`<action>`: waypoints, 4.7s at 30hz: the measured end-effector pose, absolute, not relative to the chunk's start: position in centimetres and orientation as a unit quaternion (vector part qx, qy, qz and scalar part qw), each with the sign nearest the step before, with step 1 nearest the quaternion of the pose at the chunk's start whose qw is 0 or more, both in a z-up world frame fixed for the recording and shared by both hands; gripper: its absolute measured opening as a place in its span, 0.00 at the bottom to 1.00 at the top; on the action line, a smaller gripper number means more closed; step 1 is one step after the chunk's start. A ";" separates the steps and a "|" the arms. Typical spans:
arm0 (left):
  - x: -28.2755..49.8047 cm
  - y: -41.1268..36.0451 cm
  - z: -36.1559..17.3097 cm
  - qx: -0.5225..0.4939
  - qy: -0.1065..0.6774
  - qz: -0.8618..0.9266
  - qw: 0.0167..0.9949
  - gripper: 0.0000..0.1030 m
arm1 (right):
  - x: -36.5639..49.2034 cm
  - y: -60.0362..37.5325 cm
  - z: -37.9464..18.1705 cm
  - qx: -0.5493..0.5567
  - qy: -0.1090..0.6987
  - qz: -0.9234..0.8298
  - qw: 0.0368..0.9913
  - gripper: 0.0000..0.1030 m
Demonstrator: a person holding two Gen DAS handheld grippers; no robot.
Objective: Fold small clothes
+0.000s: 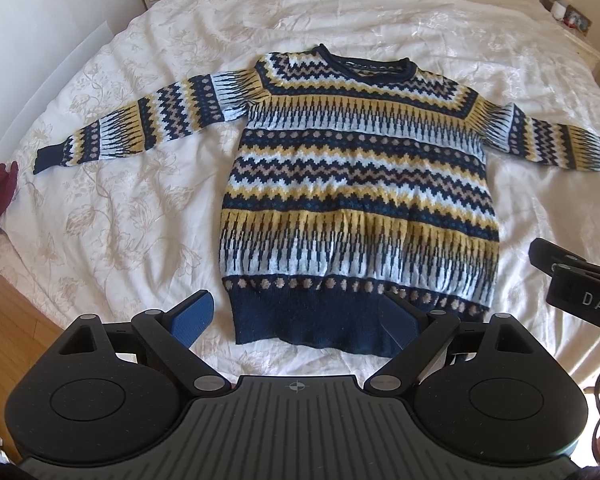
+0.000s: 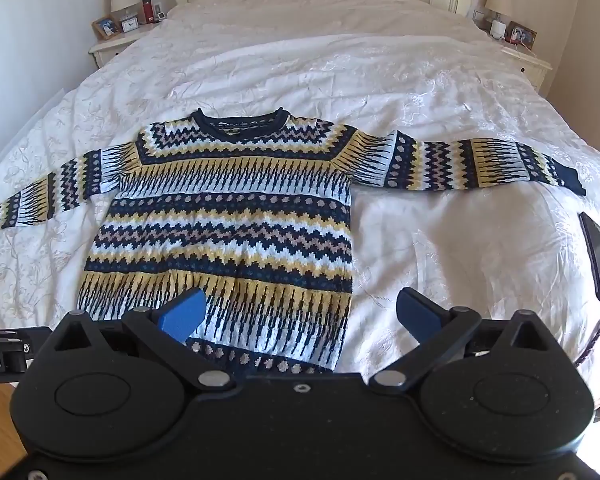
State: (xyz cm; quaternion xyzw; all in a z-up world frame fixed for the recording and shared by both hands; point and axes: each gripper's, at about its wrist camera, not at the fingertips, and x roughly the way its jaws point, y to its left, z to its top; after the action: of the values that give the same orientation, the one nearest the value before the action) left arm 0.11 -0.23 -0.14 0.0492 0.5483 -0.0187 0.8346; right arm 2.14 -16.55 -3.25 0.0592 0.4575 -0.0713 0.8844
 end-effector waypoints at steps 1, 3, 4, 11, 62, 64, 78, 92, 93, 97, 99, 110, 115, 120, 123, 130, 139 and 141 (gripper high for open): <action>0.1 -0.2 -0.1 0.050 0.549 -0.019 0.834 0.87 | 2.1 -16.5 -3.3 0.059 0.458 -0.071 0.884 0.98; 0.1 -0.1 -0.1 0.050 0.549 -0.019 0.834 0.87 | 2.1 -16.6 -3.3 0.060 0.458 -0.071 0.884 0.98; 0.1 0.0 -0.1 0.049 0.549 -0.018 0.834 0.87 | 2.1 -16.5 -3.3 0.060 0.458 -0.071 0.884 0.98; 0.1 -0.3 -0.4 0.050 0.548 -0.017 0.835 0.87 | 2.2 -16.5 -3.3 0.060 0.459 -0.070 0.884 0.98; 6.1 2.3 -1.3 0.052 0.579 -0.014 0.813 0.87 | 7.0 -14.1 -4.4 0.071 0.490 -0.080 0.865 0.98; 7.1 2.7 -1.3 0.053 0.580 -0.017 0.813 0.87 | 7.8 -13.7 -4.3 0.072 0.492 -0.083 0.863 0.98; 13.0 4.4 -1.8 0.068 0.586 -0.045 0.806 0.87 | 12.5 -11.3 -4.8 0.093 0.514 -0.109 0.846 0.98; 16.8 5.0 -3.0 0.084 0.577 -0.070 0.809 0.87 | 14.3 -11.3 -4.5 0.078 0.479 -0.163 0.859 0.98; 17.0 5.0 -2.8 0.082 0.571 -0.067 0.814 0.87 | 14.3 -11.8 -4.4 0.073 0.472 -0.166 0.863 0.98; 17.7 4.5 -2.2 0.067 0.553 -0.058 0.829 0.87 | 14.9 -14.3 -4.5 0.058 0.457 -0.178 0.869 0.98; 18.0 4.0 -2.1 0.062 0.551 -0.056 0.830 0.87 | 15.1 -16.1 -4.7 0.051 0.449 -0.181 0.873 0.98; 18.8 -1.6 -3.6 0.042 0.571 -0.002 0.820 0.87 | 17.6 -30.0 -7.5 0.081 0.494 -0.176 0.847 0.90; 19.1 -4.8 -4.5 0.017 0.583 0.008 0.812 0.79 | 18.3 -38.4 -8.5 0.092 0.503 -0.199 0.836 0.87; 19.0 -8.2 -4.7 0.017 0.584 0.017 0.812 0.79 | 19.0 -46.8 -8.7 0.112 0.505 -0.230 0.824 0.83; 19.1 -9.7 -4.8 0.011 0.587 0.022 0.809 0.79 | 19.1 -51.5 -8.5 0.112 0.503 -0.256 0.818 0.83; 19.5 -12.3 -5.3 0.021 0.596 0.031 0.802 0.79 | 18.9 -60.6 -9.9 0.157 0.513 -0.295 0.791 0.78; 19.6 -13.4 -5.5 0.037 0.600 0.037 0.798 0.79 | 17.5 -65.4 -13.9 0.241 0.530 -0.290 0.760 0.78; 19.5 -13.3 -5.5 0.041 0.600 0.038 0.798 0.79 | 17.2 -65.5 -14.6 0.264 0.523 -0.284 0.759 0.79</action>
State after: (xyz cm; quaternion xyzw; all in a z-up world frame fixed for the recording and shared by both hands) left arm 19.51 -13.33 -5.55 0.0406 0.5995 0.0379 0.7984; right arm 17.20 -65.54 -14.55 0.2641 0.5235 -0.2843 0.7585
